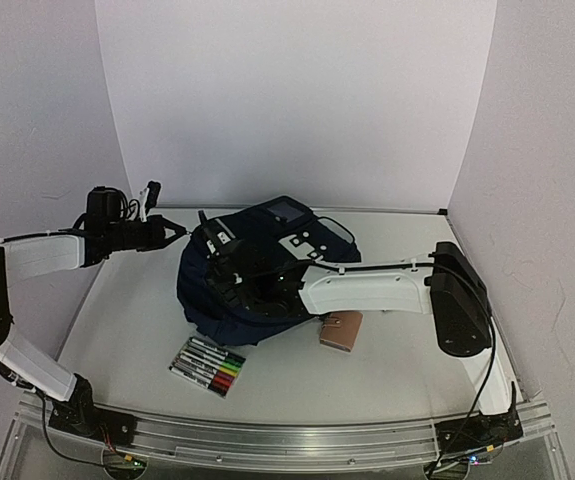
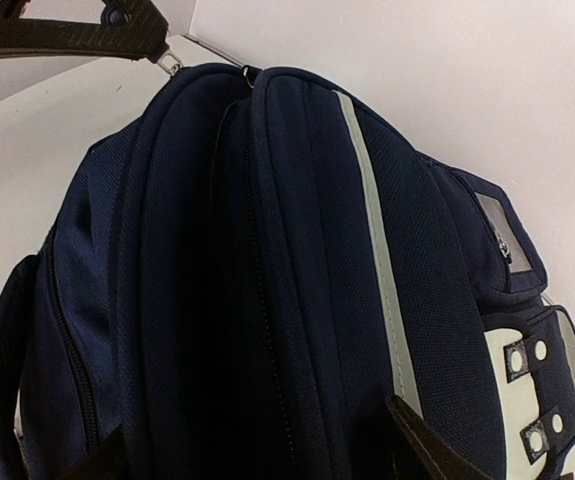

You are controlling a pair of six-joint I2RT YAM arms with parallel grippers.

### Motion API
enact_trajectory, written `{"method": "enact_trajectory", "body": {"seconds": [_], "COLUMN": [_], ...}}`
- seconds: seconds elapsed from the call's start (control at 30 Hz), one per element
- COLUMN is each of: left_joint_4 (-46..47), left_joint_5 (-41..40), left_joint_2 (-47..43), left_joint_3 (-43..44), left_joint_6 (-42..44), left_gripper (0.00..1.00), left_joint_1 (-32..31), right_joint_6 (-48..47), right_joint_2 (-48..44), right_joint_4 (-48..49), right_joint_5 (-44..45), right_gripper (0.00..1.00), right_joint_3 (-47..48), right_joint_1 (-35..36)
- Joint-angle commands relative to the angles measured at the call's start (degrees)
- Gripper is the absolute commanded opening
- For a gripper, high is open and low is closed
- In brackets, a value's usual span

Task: Pack the student bag
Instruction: Unzip the student bag at the center of the board.

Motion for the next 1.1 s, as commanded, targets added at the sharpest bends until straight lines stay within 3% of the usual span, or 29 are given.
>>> {"method": "enact_trajectory", "body": {"seconds": [0.0, 0.1, 0.23, 0.3, 0.47, 0.67, 0.77, 0.87, 1.07], "left_joint_4": [4.85, 4.65, 6.13, 7.56, 8.17, 7.87, 6.25, 5.84, 12.81], "left_joint_5": [-2.73, -5.20, -4.65, -3.34, -2.21, -3.48, -8.14, -10.78, -4.01], "left_joint_2": [-3.51, -3.16, -2.53, -2.38, -2.28, -2.85, -1.19, 3.23, 16.63], "left_joint_3": [1.14, 1.69, 2.51, 2.35, 2.11, 1.87, 3.34, 7.41, 16.30], "left_joint_6": [-0.22, -0.85, -1.26, -1.57, -1.97, -2.46, -3.04, -4.40, -10.44], "left_gripper": [0.00, 0.00, 0.00, 0.00, 0.00, 0.00, 0.00, 0.00, 0.00], "left_joint_1": [0.21, 0.17, 0.16, 0.21, 0.19, 0.16, 0.47, 1.67, 4.42], "right_joint_6": [0.45, 1.06, 1.09, 1.09, 1.09, 1.09, 0.50, -1.41, -3.34], "right_joint_2": [-4.51, -6.79, -9.43, -9.76, -7.92, -7.40, -11.75, -19.27, -25.13], "right_joint_4": [0.17, 0.17, 0.33, 0.33, 0.33, 0.25, 3.41, 14.80, 19.83], "right_joint_5": [5.33, 3.81, 0.28, -0.28, -0.04, 1.13, -0.02, -2.24, -6.38], "right_gripper": [0.54, 0.51, 0.64, 0.63, 0.43, 0.01, 0.00, 0.00, 0.00], "right_joint_3": [0.21, -0.98, -2.19, -2.22, -2.20, -1.93, -5.46, -14.24, -17.58], "right_joint_1": [-0.62, -0.68, -0.76, -0.88, -1.89, -2.73, -2.77, -2.73, -2.83]}}
